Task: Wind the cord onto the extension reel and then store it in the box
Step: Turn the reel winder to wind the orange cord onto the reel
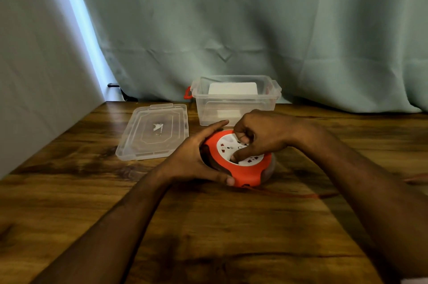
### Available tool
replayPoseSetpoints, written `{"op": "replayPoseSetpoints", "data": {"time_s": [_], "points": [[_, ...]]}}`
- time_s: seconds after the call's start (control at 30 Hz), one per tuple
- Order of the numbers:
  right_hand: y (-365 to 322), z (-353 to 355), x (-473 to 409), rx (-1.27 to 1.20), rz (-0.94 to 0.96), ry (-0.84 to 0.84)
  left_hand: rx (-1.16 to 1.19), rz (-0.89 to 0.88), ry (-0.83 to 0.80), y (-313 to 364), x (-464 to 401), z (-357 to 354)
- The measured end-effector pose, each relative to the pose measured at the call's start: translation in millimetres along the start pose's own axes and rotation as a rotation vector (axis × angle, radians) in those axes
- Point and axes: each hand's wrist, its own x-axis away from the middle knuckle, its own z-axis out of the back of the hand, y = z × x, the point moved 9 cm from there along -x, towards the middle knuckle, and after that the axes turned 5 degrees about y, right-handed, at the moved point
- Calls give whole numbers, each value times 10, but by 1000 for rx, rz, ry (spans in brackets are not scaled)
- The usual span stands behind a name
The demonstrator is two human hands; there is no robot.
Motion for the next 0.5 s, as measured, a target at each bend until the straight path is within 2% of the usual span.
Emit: {"op": "replayPoseSetpoints", "data": {"time_s": [0.13, 0.33, 0.5], "points": [[-72, -67, -38, 20, 9, 2, -6, -7, -1, -23, 1, 1], [-21, 143, 12, -105, 63, 57, 8, -6, 20, -23, 14, 18], [131, 40, 7, -220, 32, -68, 13, 2, 18, -27, -3, 5]]}}
